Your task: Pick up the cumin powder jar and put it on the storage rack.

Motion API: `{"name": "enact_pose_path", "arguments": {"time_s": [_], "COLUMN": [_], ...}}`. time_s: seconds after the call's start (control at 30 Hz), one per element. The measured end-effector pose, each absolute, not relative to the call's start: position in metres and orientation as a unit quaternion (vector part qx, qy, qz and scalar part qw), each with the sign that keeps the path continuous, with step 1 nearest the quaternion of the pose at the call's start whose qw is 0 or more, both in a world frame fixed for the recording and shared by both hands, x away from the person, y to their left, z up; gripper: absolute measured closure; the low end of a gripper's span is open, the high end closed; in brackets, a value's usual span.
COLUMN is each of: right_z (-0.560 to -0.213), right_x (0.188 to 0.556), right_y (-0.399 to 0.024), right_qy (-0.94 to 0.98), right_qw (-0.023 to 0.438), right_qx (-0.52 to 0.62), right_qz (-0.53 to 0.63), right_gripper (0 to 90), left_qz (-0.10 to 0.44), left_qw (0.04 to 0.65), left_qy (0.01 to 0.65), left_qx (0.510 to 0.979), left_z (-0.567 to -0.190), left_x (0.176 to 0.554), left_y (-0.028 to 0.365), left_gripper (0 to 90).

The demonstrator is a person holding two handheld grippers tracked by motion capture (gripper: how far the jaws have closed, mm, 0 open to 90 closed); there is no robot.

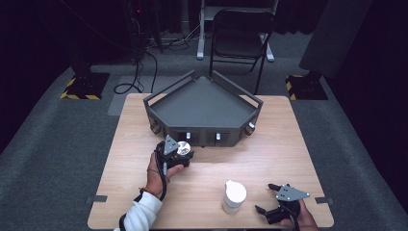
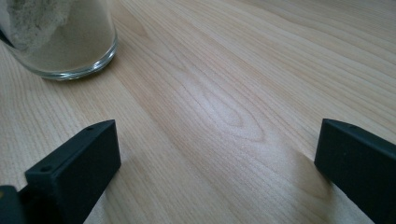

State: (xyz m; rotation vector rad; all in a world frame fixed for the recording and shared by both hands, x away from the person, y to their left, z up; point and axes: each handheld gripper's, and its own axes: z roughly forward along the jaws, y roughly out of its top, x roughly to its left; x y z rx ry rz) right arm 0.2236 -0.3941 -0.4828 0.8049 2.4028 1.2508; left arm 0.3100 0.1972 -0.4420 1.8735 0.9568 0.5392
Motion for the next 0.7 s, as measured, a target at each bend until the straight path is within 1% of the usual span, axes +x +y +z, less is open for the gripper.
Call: {"name": "enact_pose_path", "arguments": {"time_s": [0.17, 0.4, 0.57, 0.7], "right_z": [-0.483, -0.483, -0.483, -0.483], "right_x": [0.224, 0.223, 0.223, 0.223], "right_y": [-0.394, -0.394, -0.394, -0.394], "right_qy": [0.840, 0.839, 0.840, 0.839], "right_qw": [0.157, 0.158, 0.158, 0.159], "right_qx": [0.281, 0.282, 0.281, 0.282], "right_qz": [0.437, 0.437, 0.437, 0.437], "right_gripper": [0.0, 0.0, 0.0, 0.0], "left_qz": [0.226, 0.234, 0.229, 0.224], "left_qw": [0.465, 0.467, 0.461, 0.468], "left_qy": [0.394, 0.385, 0.385, 0.388], "left_qx": [0.760, 0.761, 0.766, 0.761], "left_z": [-0.433, -0.410, -0.394, -0.383], "left_x": [0.306, 0.300, 0.301, 0.301], "left_y": [0.194, 0.193, 0.192, 0.196], "left_gripper": [31.5, 31.5, 31.6, 31.6]}}
